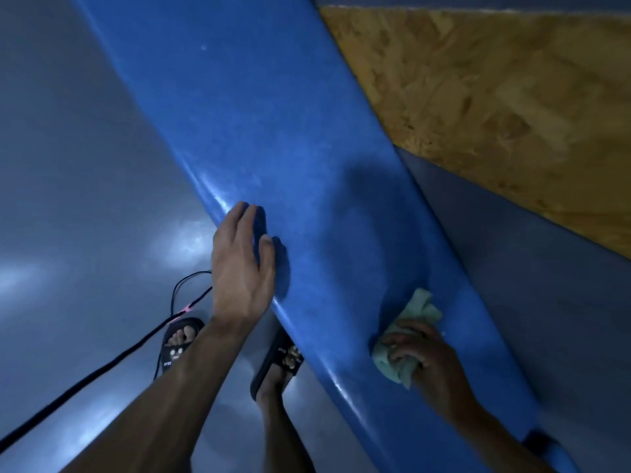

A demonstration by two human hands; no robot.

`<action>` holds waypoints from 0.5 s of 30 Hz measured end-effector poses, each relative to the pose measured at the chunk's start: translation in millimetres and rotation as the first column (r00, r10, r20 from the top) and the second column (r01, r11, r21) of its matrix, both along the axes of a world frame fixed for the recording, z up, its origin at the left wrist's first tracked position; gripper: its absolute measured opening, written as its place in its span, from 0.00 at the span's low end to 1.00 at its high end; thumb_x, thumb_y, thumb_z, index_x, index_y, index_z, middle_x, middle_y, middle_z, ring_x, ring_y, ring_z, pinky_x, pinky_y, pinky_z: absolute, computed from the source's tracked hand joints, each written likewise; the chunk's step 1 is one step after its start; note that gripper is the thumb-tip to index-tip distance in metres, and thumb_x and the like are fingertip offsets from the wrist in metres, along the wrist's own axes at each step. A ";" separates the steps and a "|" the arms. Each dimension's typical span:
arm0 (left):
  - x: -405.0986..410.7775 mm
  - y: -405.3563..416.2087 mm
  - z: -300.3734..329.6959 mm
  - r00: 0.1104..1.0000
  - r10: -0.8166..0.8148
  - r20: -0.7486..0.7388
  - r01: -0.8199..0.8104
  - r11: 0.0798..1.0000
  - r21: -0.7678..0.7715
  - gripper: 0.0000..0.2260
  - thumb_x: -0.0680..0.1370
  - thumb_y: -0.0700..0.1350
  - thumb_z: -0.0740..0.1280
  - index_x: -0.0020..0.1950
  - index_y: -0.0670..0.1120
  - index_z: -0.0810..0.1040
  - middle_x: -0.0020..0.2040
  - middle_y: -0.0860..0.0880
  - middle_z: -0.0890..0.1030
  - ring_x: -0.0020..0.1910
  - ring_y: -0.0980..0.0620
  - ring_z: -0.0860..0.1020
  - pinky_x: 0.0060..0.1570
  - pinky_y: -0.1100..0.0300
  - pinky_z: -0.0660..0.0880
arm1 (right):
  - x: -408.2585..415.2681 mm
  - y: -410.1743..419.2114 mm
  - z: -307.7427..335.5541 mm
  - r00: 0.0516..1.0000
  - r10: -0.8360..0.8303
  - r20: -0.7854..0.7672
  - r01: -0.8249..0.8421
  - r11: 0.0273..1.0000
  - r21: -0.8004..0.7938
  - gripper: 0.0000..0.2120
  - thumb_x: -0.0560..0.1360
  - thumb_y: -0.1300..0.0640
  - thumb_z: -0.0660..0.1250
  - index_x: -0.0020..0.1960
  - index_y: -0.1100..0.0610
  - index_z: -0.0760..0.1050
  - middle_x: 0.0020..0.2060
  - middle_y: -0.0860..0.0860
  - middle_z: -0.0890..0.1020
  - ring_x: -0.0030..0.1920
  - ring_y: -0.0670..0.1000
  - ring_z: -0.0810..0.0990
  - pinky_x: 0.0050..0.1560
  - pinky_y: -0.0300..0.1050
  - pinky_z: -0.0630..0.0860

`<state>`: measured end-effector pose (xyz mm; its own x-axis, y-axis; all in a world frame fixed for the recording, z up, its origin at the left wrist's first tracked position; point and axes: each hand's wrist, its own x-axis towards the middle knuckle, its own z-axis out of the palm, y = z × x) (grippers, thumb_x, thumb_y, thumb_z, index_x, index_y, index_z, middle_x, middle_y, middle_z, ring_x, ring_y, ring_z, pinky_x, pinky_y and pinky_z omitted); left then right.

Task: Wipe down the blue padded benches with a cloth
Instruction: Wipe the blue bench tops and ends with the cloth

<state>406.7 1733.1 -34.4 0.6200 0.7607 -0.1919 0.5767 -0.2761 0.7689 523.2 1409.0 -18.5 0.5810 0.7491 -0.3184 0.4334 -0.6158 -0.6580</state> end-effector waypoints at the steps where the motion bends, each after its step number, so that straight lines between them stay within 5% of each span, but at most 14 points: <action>1: 3.8 -2.9 1.3 1.000 -0.019 0.008 0.019 1.000 -0.001 0.22 0.82 0.48 0.57 0.74 0.40 0.68 0.75 0.44 0.67 0.75 0.48 0.63 0.75 0.59 0.57 | 0.6 -12.7 2.0 1.000 0.002 0.025 -0.001 0.999 -0.032 0.18 0.65 0.68 0.70 0.44 0.45 0.79 0.56 0.38 0.81 0.62 0.42 0.76 0.61 0.35 0.72; 4: 13.0 -12.7 5.0 0.998 -0.059 0.029 0.059 0.998 -0.012 0.22 0.82 0.47 0.57 0.74 0.40 0.69 0.75 0.45 0.68 0.75 0.48 0.64 0.75 0.59 0.58 | 2.0 -27.9 4.8 0.998 -0.055 0.043 0.059 0.994 -0.095 0.19 0.59 0.68 0.63 0.40 0.47 0.81 0.52 0.37 0.82 0.61 0.40 0.76 0.60 0.35 0.72; 8: 21.0 -21.8 2.7 0.996 -0.077 0.040 0.078 0.997 -0.024 0.21 0.82 0.47 0.58 0.74 0.42 0.69 0.75 0.47 0.68 0.75 0.50 0.64 0.75 0.62 0.57 | 8.2 12.2 -1.2 0.984 -0.150 0.097 0.158 0.984 -0.079 0.17 0.61 0.73 0.66 0.40 0.55 0.84 0.50 0.38 0.82 0.57 0.41 0.78 0.60 0.30 0.69; 15: 27.4 -16.9 -0.7 0.995 -0.094 0.024 0.094 0.996 0.003 0.21 0.82 0.45 0.57 0.74 0.42 0.70 0.75 0.46 0.69 0.75 0.48 0.65 0.75 0.52 0.60 | 69.8 189.9 -22.4 0.985 0.020 0.172 -0.059 0.973 0.224 0.14 0.58 0.69 0.60 0.36 0.57 0.81 0.41 0.54 0.83 0.47 0.56 0.81 0.52 0.50 0.76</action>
<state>434.2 1716.1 -35.1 0.6929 0.6995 -0.1747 0.5299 -0.3298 0.7813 593.0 1598.9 -40.9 0.5797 0.8140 -0.0381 0.5703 -0.4387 -0.6945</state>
